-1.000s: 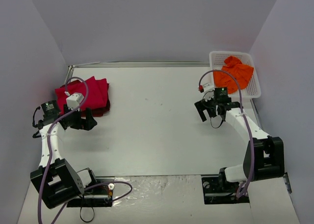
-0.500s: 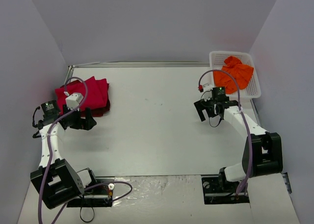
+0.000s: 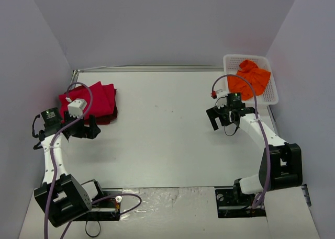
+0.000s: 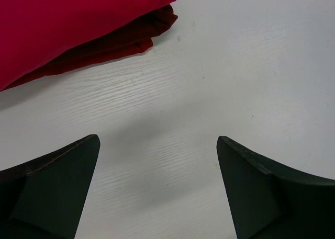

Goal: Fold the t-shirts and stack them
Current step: Put the neatly folded tshirt into the corner of the board with the left arm

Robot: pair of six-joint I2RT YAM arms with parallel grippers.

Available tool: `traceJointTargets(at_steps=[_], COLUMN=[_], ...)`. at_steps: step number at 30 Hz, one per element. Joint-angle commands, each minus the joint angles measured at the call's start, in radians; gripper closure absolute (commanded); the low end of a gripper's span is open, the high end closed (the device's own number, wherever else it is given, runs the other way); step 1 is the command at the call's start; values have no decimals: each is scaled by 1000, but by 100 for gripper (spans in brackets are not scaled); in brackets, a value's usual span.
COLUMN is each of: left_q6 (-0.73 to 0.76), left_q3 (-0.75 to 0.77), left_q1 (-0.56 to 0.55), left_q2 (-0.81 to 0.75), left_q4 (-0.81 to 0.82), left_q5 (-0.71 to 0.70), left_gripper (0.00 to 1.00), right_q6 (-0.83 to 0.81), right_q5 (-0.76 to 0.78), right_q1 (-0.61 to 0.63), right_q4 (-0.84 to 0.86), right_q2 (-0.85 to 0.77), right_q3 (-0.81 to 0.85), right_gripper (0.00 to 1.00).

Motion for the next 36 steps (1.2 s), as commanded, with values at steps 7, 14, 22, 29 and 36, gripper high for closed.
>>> traceJointTargets(at_steps=[7,14,22,29,36], left_q6=[81,44,14,-37,-26], left_q3=[22,18,-27,-85,-64], left_q1=[14,17,17,17,17], left_q2=[-43,-39,-98,-192,-165], left_q4=[-48,-21,62,159,128], left_q5=[83,51,5,-38,-9], left_gripper=[6,5,6,5,6], right_q6=[-23,-20,-18,-32,-28], right_q5=[-53,-13,27,43,20], right_q1=[5,5,7,7,9], right_q4=[-59,-56,-56,-42,-42], right_q2=[-8,9,47,52,66], right_q3=[47,52,70,56,56], right_gripper=[0,0,0,0,0])
